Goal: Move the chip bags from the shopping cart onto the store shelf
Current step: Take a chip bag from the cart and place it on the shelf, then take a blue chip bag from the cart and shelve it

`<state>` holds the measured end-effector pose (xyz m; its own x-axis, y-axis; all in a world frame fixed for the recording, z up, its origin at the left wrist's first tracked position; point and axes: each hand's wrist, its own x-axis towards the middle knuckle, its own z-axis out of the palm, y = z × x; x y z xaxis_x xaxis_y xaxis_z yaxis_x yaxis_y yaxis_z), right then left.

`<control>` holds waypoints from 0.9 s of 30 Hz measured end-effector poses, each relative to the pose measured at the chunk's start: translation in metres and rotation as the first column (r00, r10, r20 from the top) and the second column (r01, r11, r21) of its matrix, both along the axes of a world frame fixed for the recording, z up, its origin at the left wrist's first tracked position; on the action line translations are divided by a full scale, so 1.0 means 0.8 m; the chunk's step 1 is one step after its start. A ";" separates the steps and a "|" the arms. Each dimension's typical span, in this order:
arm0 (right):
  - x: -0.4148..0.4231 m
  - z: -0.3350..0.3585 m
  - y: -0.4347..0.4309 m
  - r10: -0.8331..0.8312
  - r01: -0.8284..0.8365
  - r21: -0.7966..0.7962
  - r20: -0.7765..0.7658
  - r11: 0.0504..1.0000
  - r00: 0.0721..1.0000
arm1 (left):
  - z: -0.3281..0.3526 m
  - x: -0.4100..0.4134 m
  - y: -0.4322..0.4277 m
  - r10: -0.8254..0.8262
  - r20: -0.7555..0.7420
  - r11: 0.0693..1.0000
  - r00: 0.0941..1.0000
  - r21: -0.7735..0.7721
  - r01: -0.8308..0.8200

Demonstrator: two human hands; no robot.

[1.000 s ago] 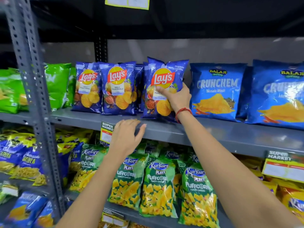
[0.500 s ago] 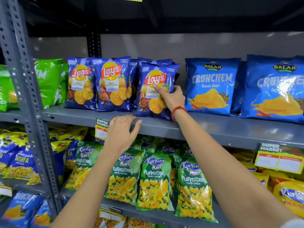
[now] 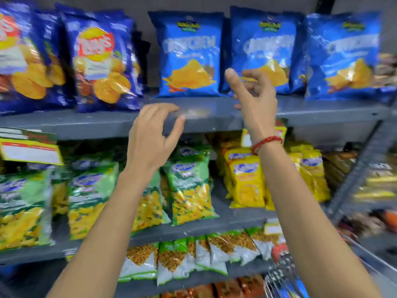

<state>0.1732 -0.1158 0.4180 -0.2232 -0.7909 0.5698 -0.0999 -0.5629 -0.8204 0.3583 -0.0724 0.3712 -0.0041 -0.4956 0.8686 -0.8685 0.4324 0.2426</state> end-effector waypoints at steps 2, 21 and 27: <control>-0.054 -0.022 0.017 -0.094 0.093 0.032 0.025 0.995 0.995 | -0.012 -0.051 -0.010 -0.104 0.007 0.994 0.995 -0.016 0.104; -0.415 -0.423 0.167 -0.684 0.436 0.787 -0.025 0.436 0.729 | -0.371 -0.488 -0.029 -0.690 -0.217 0.276 0.690 0.803 0.529; -0.440 -0.571 0.164 -0.680 0.303 0.934 -0.099 0.188 0.727 | -0.502 -0.536 -0.064 -0.560 -0.193 0.032 0.806 0.967 0.253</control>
<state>-0.1788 0.0155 -0.0387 -0.7533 -0.4008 -0.5215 0.2628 0.5435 -0.7972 -0.0702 -0.1236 -0.0301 -0.5933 -0.7328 -0.3332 -0.7205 0.2988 0.6258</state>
